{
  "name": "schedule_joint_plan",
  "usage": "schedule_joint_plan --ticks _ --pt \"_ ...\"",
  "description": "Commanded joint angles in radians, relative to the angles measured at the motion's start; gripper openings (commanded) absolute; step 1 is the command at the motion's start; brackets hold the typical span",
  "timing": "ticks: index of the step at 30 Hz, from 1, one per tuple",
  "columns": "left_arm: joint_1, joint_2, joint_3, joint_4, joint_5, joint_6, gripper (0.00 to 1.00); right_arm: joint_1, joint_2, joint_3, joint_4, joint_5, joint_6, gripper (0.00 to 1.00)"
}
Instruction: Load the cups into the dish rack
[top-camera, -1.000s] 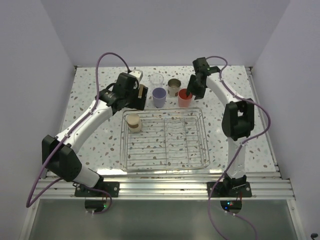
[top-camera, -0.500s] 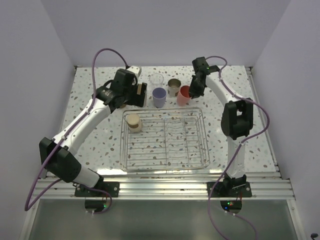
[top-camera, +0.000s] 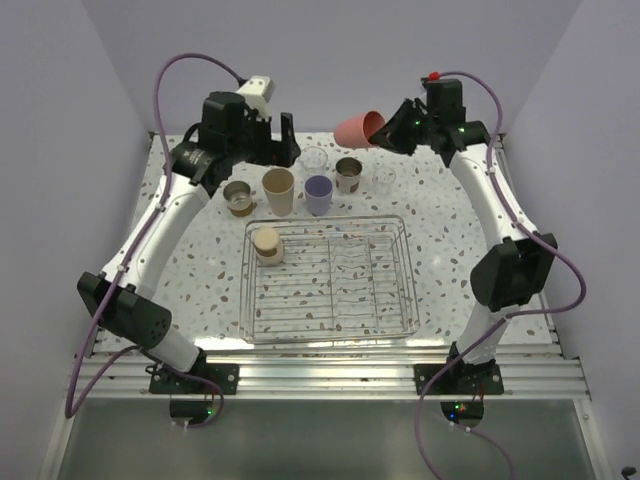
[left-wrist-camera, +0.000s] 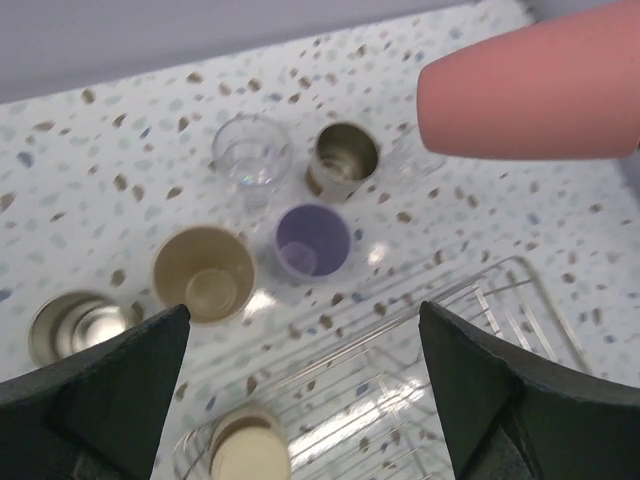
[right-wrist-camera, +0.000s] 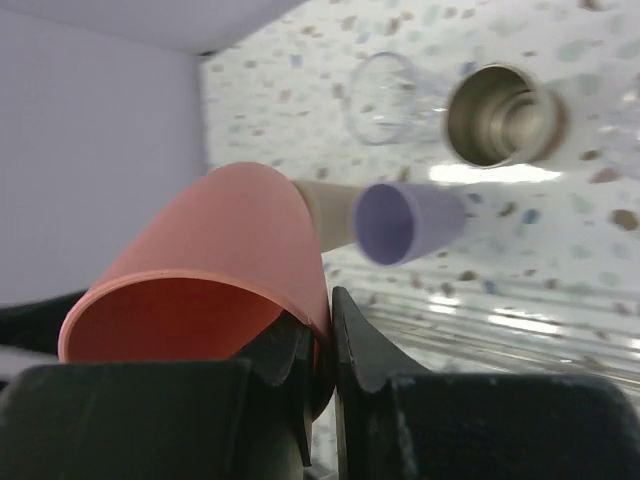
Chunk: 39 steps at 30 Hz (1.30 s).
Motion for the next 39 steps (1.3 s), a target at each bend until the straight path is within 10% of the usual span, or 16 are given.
schedule_joint_plan --ticks 1,5,13,39 --pt "0.114 -0.069 -0.063 0.28 0.453 -0.134 1.0 -0.036 -0.121 -0.168 0.431 -0.35 0.324 0.0" --pt "0.194 -0.116 -0.2 0.601 0.704 -0.296 1.0 -0.045 -0.161 -0.339 0.966 -0.481 0.642 0.0" --pt "0.194 -0.082 -0.364 1.196 0.939 -0.673 1.0 -0.016 -0.204 -0.44 1.151 -0.485 0.813 0.0" --pt "0.203 -0.033 -0.338 1.296 0.907 -0.764 0.93 0.143 -0.241 -0.497 1.132 -0.511 0.764 0.0"
